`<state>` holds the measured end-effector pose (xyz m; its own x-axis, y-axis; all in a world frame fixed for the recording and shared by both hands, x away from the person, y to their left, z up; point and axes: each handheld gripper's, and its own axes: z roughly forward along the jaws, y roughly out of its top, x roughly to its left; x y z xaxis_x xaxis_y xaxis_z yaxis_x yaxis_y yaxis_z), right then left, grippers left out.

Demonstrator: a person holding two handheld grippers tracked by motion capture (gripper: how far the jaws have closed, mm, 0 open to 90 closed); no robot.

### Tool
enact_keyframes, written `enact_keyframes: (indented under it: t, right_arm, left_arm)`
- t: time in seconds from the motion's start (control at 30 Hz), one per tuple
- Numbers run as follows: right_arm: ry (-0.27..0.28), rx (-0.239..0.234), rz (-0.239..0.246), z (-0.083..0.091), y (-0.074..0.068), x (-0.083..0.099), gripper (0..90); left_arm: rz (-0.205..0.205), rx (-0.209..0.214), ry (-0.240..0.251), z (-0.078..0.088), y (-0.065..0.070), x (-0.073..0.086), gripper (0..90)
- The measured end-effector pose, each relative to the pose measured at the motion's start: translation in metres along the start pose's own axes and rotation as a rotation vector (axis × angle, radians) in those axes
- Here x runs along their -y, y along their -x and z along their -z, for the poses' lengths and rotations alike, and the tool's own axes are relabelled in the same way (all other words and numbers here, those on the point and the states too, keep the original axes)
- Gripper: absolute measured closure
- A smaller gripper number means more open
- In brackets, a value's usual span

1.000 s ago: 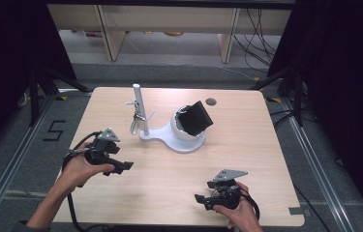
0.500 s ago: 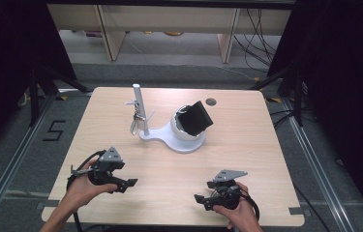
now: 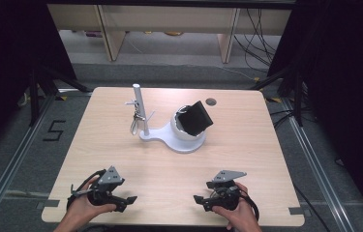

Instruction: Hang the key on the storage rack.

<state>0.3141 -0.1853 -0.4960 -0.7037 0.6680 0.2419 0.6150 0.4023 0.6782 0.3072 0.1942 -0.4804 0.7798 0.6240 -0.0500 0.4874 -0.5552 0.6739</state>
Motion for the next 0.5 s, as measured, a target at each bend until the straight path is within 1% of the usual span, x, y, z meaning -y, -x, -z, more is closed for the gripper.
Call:
enact_keyframes:
  t: [0.03, 0.07, 0.1, 0.13, 0.17, 0.2, 0.23, 0.27, 0.3, 0.33, 0.37, 0.43, 0.47, 0.5]
  right_arm:
    - [-0.002, 0.006, -0.003, 0.001, -0.001, 0.0, 26.9]
    - [0.007, 0.004, 0.012, 0.001, -0.001, 0.0, 26.9]
    - [0.011, 0.009, 0.024, 0.001, -0.001, -0.001, 26.9]
    - [0.01, 0.001, 0.02, 0.001, -0.001, -0.001, 26.9]
    - [0.009, 0.005, 0.026, 0.001, -0.002, -0.001, 26.9]
    - [0.007, 0.005, 0.027, 0.001, -0.003, -0.001, 26.9]
    - [0.012, 0.01, 0.036, 0.001, -0.003, -0.001, 26.8]
    - [0.009, 0.004, 0.031, 0.001, -0.003, -0.001, 26.8]
    - [0.009, -0.013, 0.032, 0.0, -0.003, -0.001, 26.8]
    - [0.007, 0.005, 0.036, 0.0, -0.004, -0.001, 26.6]
    - [-0.001, 0.004, 0.033, -0.001, -0.005, -0.001, 26.6]
    - [0.005, 0.004, 0.039, -0.001, -0.005, 0.0, 26.6]
    - [0.006, 0.003, 0.039, -0.001, -0.005, 0.0, 26.5]
    - [0.007, 0.005, 0.046, -0.002, -0.005, -0.001, 26.4]
  left_arm:
    - [0.007, -0.002, 0.006, -0.001, 0.003, 0.002, 21.7]
    - [-0.007, -0.007, 0.001, -0.001, 0.006, 0.005, 21.7]
    - [-0.013, -0.019, 0.004, -0.001, 0.008, 0.006, 21.7]
    - [-0.026, -0.048, 0.009, -0.001, 0.01, 0.008, 21.7]
    - [-0.019, -0.05, 0.007, 0.0, 0.012, 0.01, 21.7]
    - [-0.026, -0.043, 0.009, 0.001, 0.013, 0.012, 21.7]
    - [-0.013, -0.036, 0.015, 0.002, 0.016, 0.014, 21.7]
    - [-0.015, -0.039, 0.02, 0.003, 0.017, 0.016, 21.7]
    - [-0.029, -0.051, 0.023, 0.004, 0.018, 0.017, 21.7]
    - [-0.019, -0.051, 0.02, 0.004, 0.021, 0.019, 21.7]
    - [-0.032, -0.054, 0.02, 0.004, 0.022, 0.021, 21.7]
    - [-0.028, -0.052, 0.021, 0.003, 0.025, 0.024, 21.7]
    - [-0.025, -0.041, 0.018, 0.002, 0.027, 0.025, 21.7]
    - [-0.017, -0.046, 0.014, 0.002, 0.028, 0.026, 21.7]
